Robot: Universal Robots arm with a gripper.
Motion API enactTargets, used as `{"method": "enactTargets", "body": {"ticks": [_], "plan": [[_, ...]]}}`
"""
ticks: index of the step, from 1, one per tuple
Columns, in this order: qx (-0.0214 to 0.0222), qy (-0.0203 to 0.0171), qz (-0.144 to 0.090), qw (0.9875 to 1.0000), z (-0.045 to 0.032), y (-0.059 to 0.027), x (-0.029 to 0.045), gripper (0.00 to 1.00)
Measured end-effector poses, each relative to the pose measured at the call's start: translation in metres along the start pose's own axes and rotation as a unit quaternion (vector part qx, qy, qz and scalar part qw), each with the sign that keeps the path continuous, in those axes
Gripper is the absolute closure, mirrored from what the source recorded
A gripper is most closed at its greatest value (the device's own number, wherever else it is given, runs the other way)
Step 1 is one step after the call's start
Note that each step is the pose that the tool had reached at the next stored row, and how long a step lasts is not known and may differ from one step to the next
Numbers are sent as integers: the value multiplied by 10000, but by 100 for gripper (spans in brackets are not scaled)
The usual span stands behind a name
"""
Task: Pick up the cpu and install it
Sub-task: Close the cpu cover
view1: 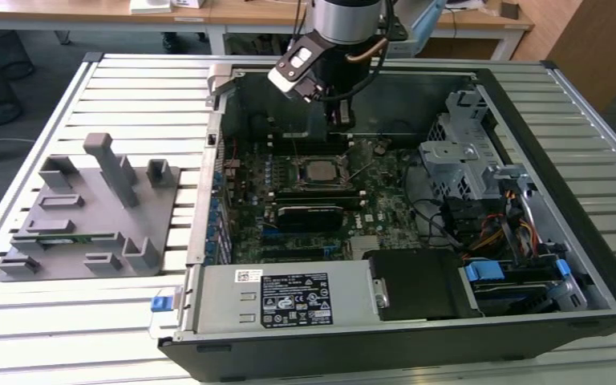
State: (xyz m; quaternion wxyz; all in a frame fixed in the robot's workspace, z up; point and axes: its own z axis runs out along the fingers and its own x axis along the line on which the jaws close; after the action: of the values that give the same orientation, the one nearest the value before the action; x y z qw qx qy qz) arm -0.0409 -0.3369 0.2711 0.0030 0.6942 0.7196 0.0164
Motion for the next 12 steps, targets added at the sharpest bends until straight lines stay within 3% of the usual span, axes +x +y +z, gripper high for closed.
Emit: {"method": "enactTargets", "body": {"ticks": [12], "plan": [[3,0,0,10000,8,249,-10,89]]}}
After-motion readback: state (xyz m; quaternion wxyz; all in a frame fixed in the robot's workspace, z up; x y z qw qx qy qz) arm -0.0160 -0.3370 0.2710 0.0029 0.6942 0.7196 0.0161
